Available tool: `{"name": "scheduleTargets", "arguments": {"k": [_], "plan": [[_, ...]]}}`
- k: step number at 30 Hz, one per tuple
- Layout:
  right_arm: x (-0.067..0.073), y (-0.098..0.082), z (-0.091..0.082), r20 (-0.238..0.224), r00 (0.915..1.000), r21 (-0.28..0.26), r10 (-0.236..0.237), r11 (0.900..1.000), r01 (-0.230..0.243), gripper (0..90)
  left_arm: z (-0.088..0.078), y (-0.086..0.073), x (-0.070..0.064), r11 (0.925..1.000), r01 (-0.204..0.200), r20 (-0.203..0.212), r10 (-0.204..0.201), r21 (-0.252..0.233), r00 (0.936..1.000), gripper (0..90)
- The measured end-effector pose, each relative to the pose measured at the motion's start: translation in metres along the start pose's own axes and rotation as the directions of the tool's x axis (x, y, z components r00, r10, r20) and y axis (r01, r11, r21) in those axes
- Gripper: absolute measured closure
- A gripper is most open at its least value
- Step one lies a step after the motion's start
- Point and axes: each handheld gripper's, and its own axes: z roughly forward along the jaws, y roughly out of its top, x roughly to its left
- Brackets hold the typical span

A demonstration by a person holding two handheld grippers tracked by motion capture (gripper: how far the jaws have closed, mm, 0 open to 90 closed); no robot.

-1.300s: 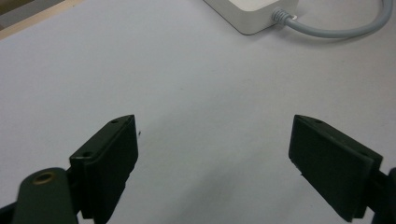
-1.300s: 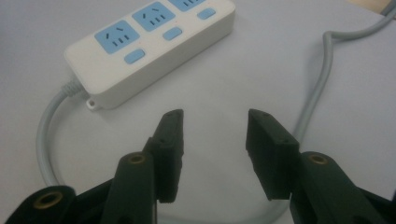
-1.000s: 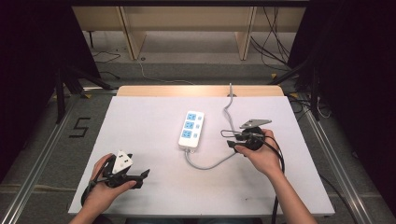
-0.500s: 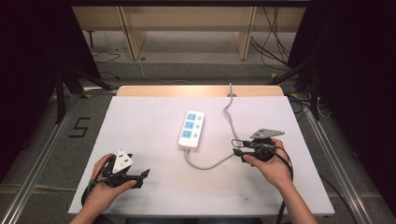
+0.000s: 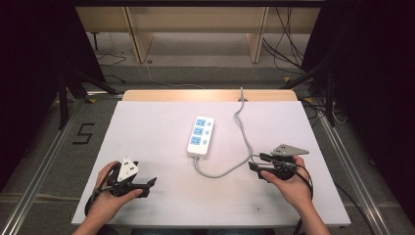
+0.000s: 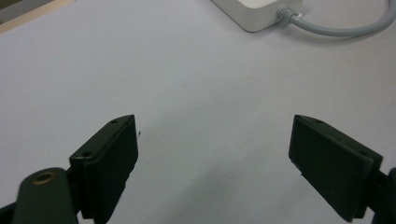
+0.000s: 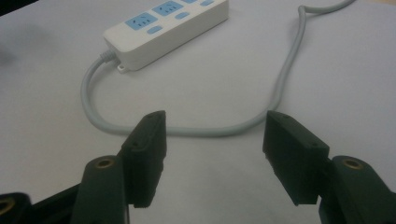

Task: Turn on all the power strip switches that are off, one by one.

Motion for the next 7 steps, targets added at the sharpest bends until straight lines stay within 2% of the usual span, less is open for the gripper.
{"name": "scheduleTargets", "arguments": {"k": [5, 7], "plan": [[-0.0006, -0.0024, -0.0004, -0.001, 1.0, -0.008, 0.007, 1.0, -0.007, 39.7, 0.0008, -0.0002, 0.001, 1.0, -0.004, -0.003, 0.004, 0.004, 1.0, 15.6], [-0.001, -0.0032, -0.0008, -0.001, 0.9999, -0.009, 0.012, 1.0, -0.012, 39.1, 0.003, -0.0006, 0.0028, 1.0, 0.006, -0.005, -0.006, 0.003, 1.0, 15.5]]}}
